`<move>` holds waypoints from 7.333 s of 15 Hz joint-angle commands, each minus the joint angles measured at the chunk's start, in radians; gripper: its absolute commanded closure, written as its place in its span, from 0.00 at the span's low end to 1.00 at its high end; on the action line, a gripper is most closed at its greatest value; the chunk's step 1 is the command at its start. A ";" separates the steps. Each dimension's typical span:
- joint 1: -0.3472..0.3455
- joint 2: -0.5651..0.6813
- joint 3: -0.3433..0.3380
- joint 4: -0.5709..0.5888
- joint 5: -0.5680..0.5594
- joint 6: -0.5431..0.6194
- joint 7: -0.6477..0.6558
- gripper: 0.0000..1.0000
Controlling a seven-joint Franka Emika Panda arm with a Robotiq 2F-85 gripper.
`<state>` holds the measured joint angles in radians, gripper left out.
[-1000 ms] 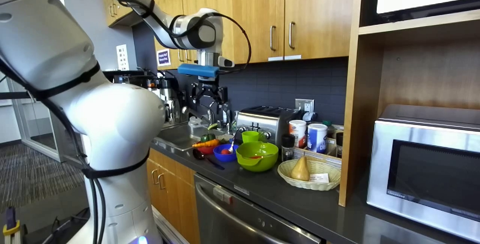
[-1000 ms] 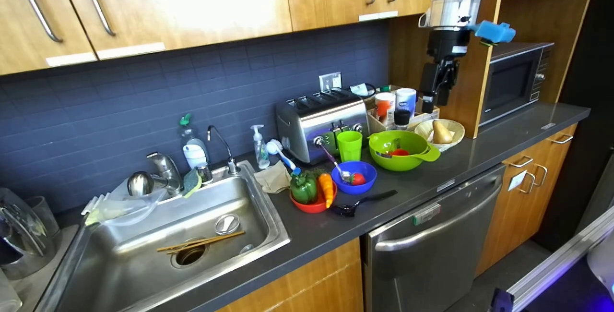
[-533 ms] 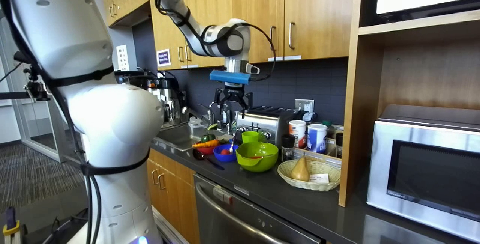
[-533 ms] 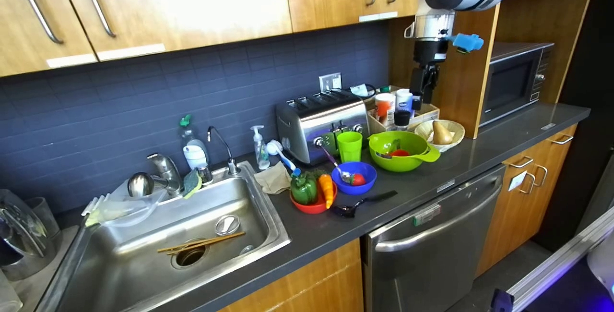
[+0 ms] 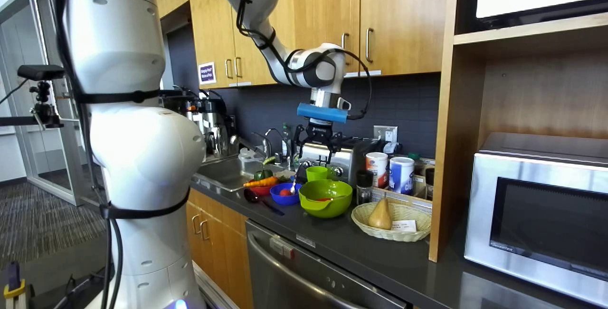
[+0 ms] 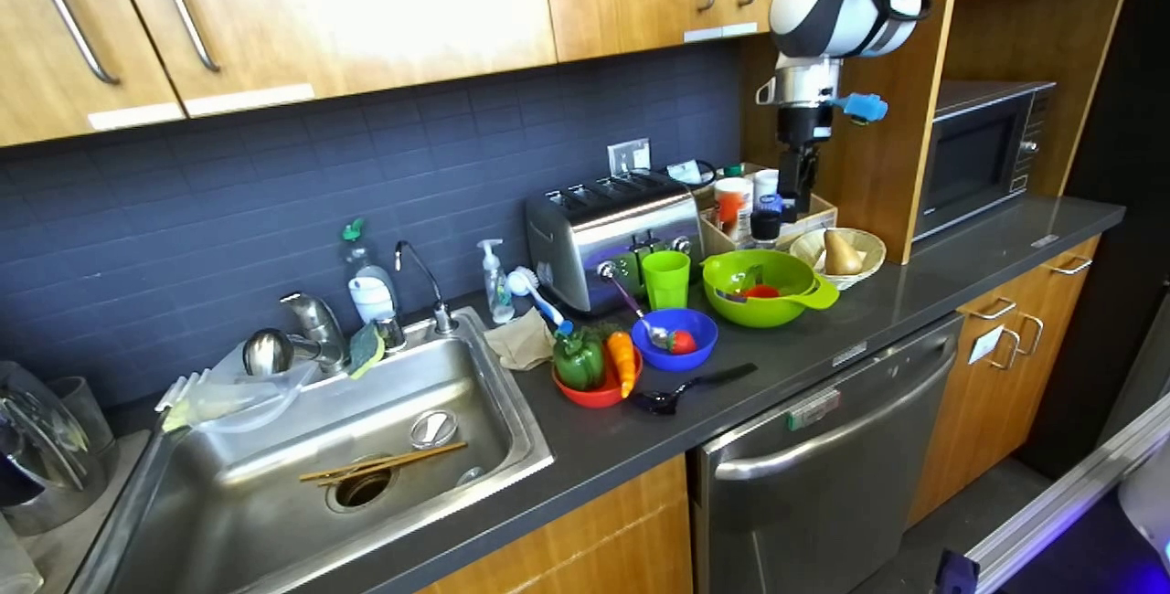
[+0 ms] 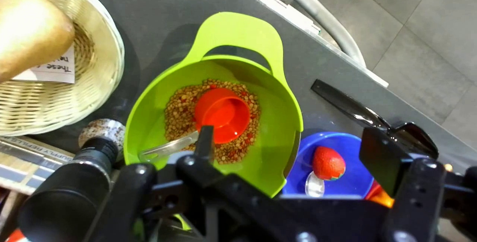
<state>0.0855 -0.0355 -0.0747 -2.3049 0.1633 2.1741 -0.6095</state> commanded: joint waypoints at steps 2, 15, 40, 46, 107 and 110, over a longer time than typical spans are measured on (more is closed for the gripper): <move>-0.014 0.101 0.059 0.060 -0.006 -0.034 -0.057 0.00; -0.041 0.194 0.120 0.134 -0.059 -0.078 -0.086 0.00; -0.105 0.372 0.139 0.299 -0.304 -0.086 -0.614 0.00; -0.116 0.421 0.146 0.361 -0.346 -0.082 -0.921 0.00; -0.141 0.645 0.164 0.457 -0.325 0.020 -1.733 0.40; -0.142 0.647 0.163 0.458 -0.315 0.019 -1.738 0.65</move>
<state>-0.0399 0.5384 0.0877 -1.8649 -0.1672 2.2219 -2.3321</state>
